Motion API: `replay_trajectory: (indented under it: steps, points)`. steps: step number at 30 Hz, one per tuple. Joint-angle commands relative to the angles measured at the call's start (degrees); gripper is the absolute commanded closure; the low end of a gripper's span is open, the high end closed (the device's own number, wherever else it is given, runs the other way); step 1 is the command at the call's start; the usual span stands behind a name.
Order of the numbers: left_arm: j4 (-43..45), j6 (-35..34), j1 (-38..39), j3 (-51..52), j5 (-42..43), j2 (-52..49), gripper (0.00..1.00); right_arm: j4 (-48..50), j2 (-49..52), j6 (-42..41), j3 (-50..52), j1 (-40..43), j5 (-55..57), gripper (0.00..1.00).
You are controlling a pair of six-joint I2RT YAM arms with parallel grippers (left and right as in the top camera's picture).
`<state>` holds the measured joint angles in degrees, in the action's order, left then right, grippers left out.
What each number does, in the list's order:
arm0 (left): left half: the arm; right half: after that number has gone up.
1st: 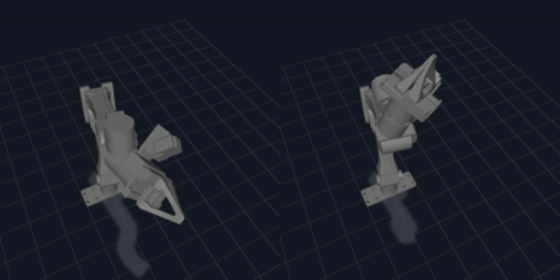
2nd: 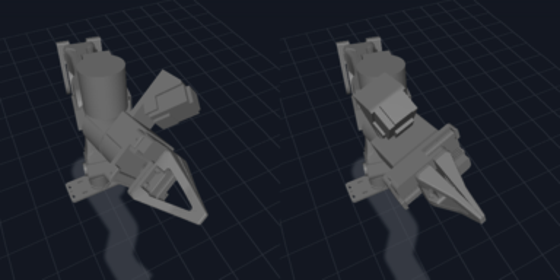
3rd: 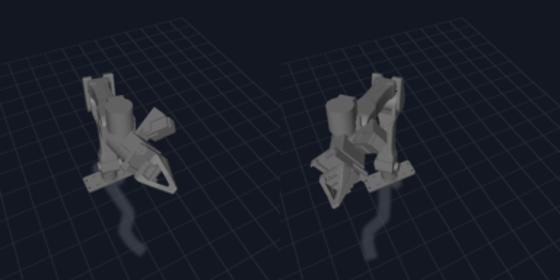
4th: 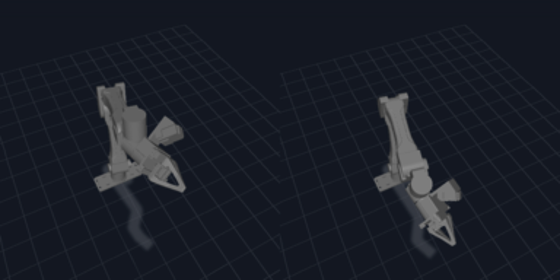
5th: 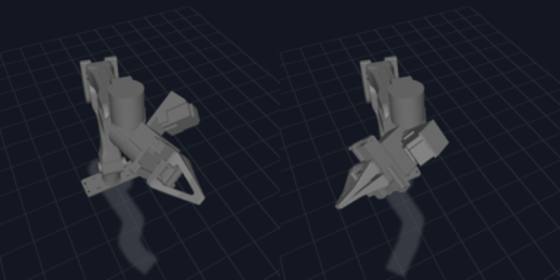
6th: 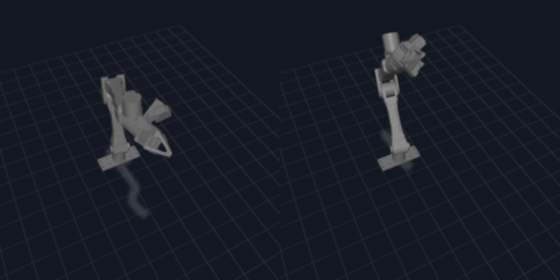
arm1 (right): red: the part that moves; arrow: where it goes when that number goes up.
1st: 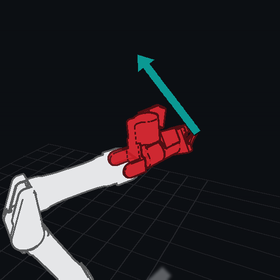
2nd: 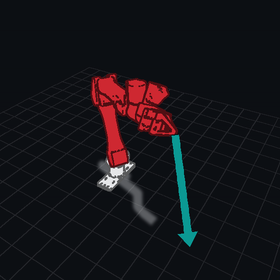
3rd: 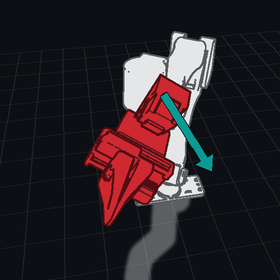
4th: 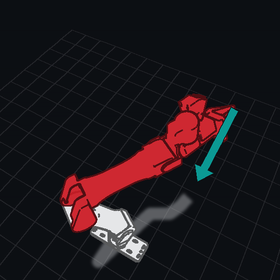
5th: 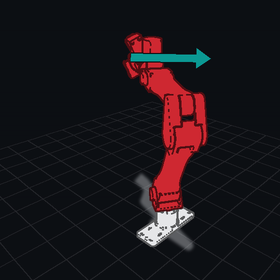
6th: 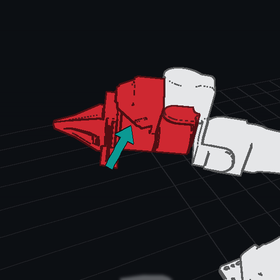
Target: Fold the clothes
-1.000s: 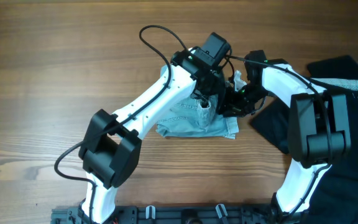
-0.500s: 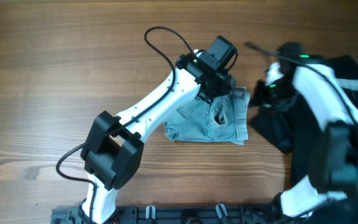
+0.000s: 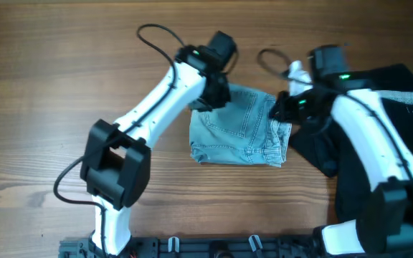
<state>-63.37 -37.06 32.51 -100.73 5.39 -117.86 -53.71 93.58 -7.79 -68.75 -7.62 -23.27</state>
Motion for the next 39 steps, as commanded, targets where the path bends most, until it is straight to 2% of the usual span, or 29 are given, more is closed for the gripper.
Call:
replay_trajectory:
  steps: [1, 4, 8, 11, 14, 18, 19, 22, 23, 25, 28, 30, 32, 35, 37, 39]
  points:
    - [-2.32, 6.34, -1.86, 3.23, 1.18, 0.39, 0.86, 5.09, 6.29, -7.91, 6.19, -1.88, 8.85, 0.87]
    - [-0.70, 7.10, -1.79, 10.03, 3.78, 0.39, 0.85, 7.85, 13.25, -13.86, 8.72, -0.31, 11.69, 0.90]
    - [6.10, 7.06, -1.40, 21.09, 3.72, 0.39, 0.84, 8.09, 19.17, -11.06, 8.76, 0.13, 9.11, 0.90]
    - [9.35, 6.56, -2.69, 27.52, 3.45, 0.39, 0.87, 7.98, 19.17, -10.14, 8.76, 0.04, 9.11, 0.90]
    - [9.14, 6.60, -5.66, 27.67, 3.56, 0.66, 0.87, 8.07, 19.04, -10.19, 8.76, 0.04, 9.11, 0.89]
    - [3.61, 7.23, -11.45, 22.27, 4.00, 2.89, 0.86, 6.75, 17.53, -7.85, 8.02, 0.09, 7.61, 0.89]
    - [2.67, 8.66, -12.96, 20.52, 3.98, 3.85, 0.83, 5.86, 16.70, -6.78, 7.41, 0.11, 6.67, 0.88]
    - [4.31, 14.78, -17.88, 16.76, 3.98, 6.21, 0.67, 1.51, 11.50, -4.20, 4.81, 0.09, 5.60, 0.85]
    - [5.44, 15.56, -19.08, 16.52, 4.20, 6.36, 0.61, 0.96, 9.79, -2.99, 4.37, 0.09, 4.48, 0.82]
    - [7.74, 17.99, -21.40, 16.57, 7.89, 6.29, 0.55, 0.79, 5.66, -0.24, 3.91, 0.09, 0.39, 0.78]
    - [11.87, 25.05, -23.06, 16.57, 21.44, 4.70, 0.51, 1.68, -0.04, 1.20, 3.93, 0.09, -4.68, 0.71]
    - [12.85, 28.13, -22.58, 16.63, 25.77, 3.91, 0.48, 1.84, -1.42, 1.16, 3.93, 0.09, -5.70, 0.64]
    - [12.83, 29.70, -21.62, 16.98, 26.32, 3.39, 0.44, 1.29, -1.55, 0.55, 3.96, 0.09, -5.77, 0.55]
    - [13.16, 31.34, -19.52, 18.67, 26.29, 2.62, 0.38, 1.18, -0.83, -0.79, 5.14, 0.09, -5.75, 0.33]
    - [13.55, 31.32, -18.21, 19.54, 26.29, 1.44, 0.34, 1.36, -0.13, -2.62, 6.29, 0.09, -5.51, 0.27]
    - [14.38, 31.04, -16.63, 20.17, 26.49, -0.85, 0.29, 2.01, 0.98, -4.92, 7.89, 0.09, -4.31, 0.26]
